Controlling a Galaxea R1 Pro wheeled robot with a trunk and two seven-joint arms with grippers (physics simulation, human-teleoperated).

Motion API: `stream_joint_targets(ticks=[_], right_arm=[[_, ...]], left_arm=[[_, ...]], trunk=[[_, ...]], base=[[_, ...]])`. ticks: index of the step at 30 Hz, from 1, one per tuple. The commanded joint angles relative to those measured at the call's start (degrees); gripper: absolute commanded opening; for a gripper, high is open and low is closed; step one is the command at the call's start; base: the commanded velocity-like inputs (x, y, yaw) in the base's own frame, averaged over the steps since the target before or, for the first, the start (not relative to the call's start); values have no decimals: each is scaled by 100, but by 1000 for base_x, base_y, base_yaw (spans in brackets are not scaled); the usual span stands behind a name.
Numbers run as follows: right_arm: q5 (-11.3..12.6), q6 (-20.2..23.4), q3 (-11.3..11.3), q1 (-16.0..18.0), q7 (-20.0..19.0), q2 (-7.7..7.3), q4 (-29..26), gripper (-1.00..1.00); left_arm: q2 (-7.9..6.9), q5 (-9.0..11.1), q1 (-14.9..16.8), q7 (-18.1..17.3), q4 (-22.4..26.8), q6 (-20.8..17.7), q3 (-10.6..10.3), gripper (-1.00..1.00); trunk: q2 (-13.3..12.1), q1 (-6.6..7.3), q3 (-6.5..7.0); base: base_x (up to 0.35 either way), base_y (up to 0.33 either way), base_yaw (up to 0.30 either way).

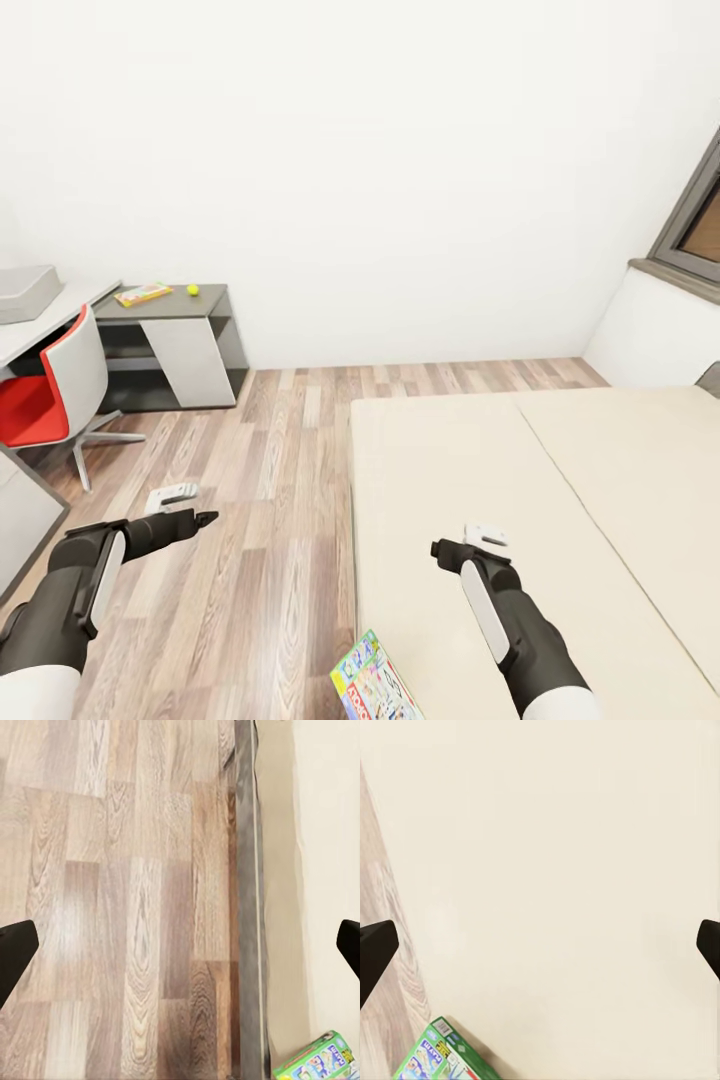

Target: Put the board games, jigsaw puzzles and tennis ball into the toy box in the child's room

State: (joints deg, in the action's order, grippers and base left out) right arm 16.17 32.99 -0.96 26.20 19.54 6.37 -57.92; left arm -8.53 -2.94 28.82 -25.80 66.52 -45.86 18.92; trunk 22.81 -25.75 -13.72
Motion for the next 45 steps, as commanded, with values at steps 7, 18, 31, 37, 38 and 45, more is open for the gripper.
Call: stream_joint_targets(ticks=[7, 18, 31, 37, 38, 45], right_arm=[[52, 22, -11, 14, 54, -18, 45, 100], [52, 23, -10, 16, 52, -34, 67, 100], [53, 18, -17, 15, 58, -11, 78, 100], [53, 16, -18, 15, 59, -8, 79, 100], [53, 14, -18, 14, 59, -9, 79, 100], [53, 8, -22, 15, 59, -16, 79, 100]], left_arm=[[5, -44, 9, -16, -35, -21, 8, 100], [2, -25, 9, -39, -50, -15, 14, 100], [-6, -9, 10, -60, -48, -10, 12, 100], [-8, -8, 10, -67, -48, -8, 24, 100], [-8, -7, 10, -68, -49, -7, 26, 100], [-8, -6, 10, -73, -45, -3, 21, 100]], trunk=[[11, -4, 55], [11, -4, 159], [11, -4, 282], [11, -4, 338], [11, -4, 348], [11, -4, 414]], base=[[0, 0, 0], [0, 0, 0], [0, 0, 0], [0, 0, 0], [0, 0, 0], [0, 0, 0]])
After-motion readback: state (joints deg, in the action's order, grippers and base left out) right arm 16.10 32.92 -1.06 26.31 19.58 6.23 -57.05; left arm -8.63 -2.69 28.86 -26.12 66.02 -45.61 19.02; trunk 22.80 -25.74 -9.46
